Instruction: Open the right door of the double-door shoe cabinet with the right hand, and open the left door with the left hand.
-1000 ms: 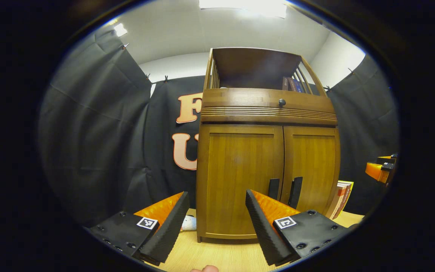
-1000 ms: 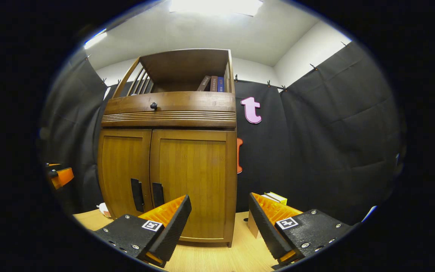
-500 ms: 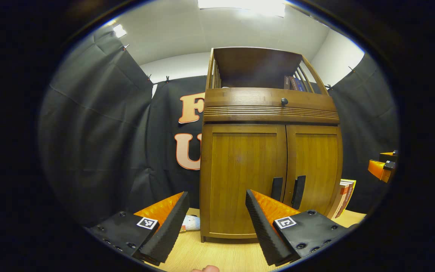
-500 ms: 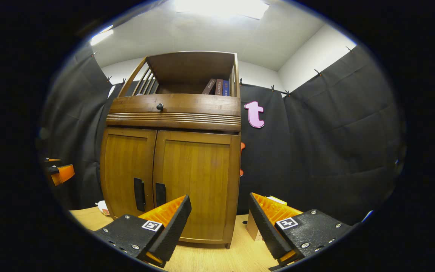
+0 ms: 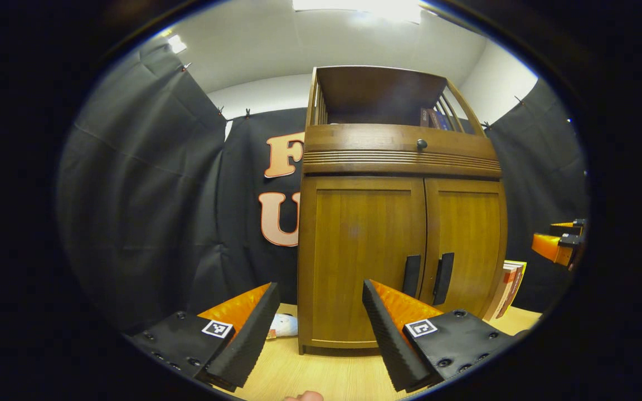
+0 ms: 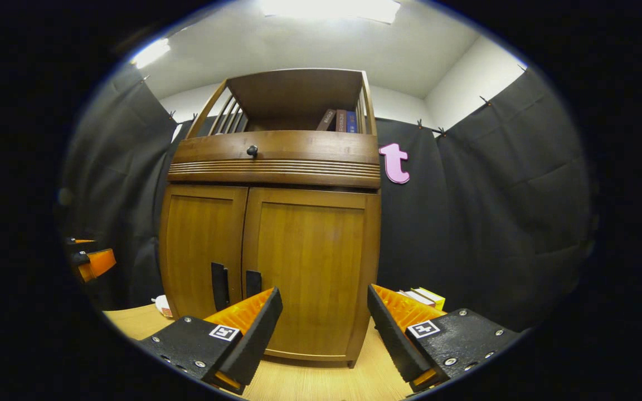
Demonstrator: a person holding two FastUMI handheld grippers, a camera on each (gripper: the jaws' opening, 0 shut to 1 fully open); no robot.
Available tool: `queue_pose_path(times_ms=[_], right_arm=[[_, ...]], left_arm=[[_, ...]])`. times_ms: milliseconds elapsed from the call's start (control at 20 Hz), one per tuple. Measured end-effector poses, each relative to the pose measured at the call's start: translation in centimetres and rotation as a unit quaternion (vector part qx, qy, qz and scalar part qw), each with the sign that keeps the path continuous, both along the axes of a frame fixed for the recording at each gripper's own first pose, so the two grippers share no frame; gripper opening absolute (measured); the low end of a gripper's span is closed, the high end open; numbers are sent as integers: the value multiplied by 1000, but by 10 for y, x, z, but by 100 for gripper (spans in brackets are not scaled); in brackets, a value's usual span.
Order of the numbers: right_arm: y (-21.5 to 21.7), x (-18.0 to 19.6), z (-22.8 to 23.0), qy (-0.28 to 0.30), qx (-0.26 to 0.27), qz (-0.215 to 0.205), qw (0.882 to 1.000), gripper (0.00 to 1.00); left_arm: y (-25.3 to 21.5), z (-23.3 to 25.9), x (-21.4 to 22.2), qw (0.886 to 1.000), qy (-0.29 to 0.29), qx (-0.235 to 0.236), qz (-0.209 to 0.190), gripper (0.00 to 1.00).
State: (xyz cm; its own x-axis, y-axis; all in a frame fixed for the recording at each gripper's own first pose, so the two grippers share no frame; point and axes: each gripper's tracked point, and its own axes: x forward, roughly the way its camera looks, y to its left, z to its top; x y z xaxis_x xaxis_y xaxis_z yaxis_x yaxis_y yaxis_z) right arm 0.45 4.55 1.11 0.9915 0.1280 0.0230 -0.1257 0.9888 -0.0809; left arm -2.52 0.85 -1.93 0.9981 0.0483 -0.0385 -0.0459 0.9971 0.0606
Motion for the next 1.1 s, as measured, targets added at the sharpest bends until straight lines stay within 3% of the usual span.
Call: queue_pose_path(times_ms=[100,300,400,600,650,750,800,1100], right_arm=[[16,16,3,-1,-2,19,1000,94],[46,54,7,-6,13,51,999,97],[63,68,-1,1,20,64,998,94],[101,94,-28,17,14,90,996,97],[108,100,-38,25,5,89,996,94],[118,108,-58,40,-7,90,995,98],[126,114,-65,49,-9,93,994,94],[135,138,-107,79,10,67,995,97]], left_arm=[[2,-1,1,1000,1,1,1,94],[0,-6,3,1000,6,-2,-1,94],[-2,-8,4,1000,8,0,-3,96],[-4,-14,2,1000,16,-7,-6,94],[-5,-16,1,1000,19,-8,-7,94],[-4,-21,-1,1000,26,-8,-5,94],[-2,-22,-3,1000,29,-8,-4,94],[9,-22,-3,1000,28,-5,7,96]])
